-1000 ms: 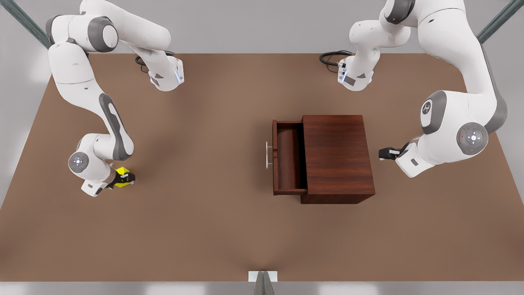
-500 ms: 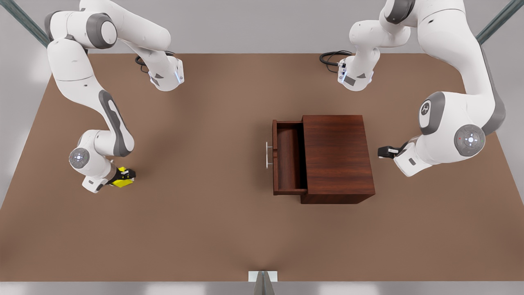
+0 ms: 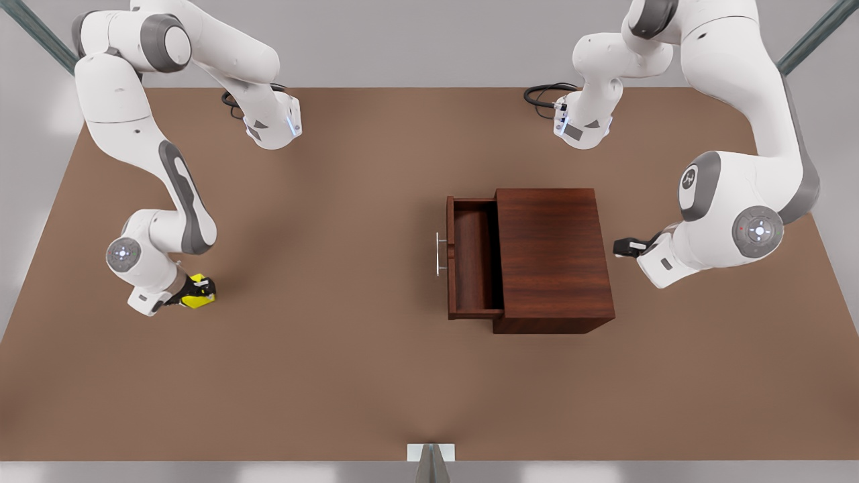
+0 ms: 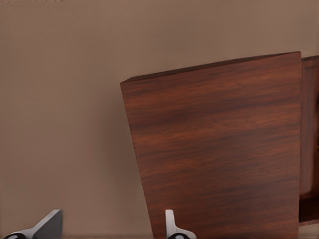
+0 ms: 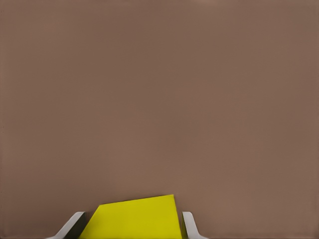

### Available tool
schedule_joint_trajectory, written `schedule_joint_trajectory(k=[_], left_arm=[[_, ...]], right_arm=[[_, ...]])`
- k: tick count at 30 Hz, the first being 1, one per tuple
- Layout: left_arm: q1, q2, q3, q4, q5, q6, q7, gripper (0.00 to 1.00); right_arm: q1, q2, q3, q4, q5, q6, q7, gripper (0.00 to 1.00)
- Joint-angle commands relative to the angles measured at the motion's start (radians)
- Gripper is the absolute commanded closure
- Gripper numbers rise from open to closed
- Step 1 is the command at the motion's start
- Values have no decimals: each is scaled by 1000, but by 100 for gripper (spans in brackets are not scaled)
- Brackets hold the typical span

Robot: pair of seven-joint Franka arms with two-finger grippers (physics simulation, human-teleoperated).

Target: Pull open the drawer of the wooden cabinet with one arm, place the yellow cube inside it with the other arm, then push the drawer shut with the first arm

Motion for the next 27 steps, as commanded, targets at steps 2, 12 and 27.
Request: schedule_joint_trajectory(k=[2,12,27], left_arm=[[1,-1,2,-1,-6,-1,-5,0],[19,-1,1,5,-6,-18,-5,0],[19,-1,1,-1,-6,-22,-18,0]], right_arm=[[13,-51,29,21,48,-117,80,29],[93,-68,234,283,65,-479,563,28],[531,56,225,653,85,-756,1177,28]])
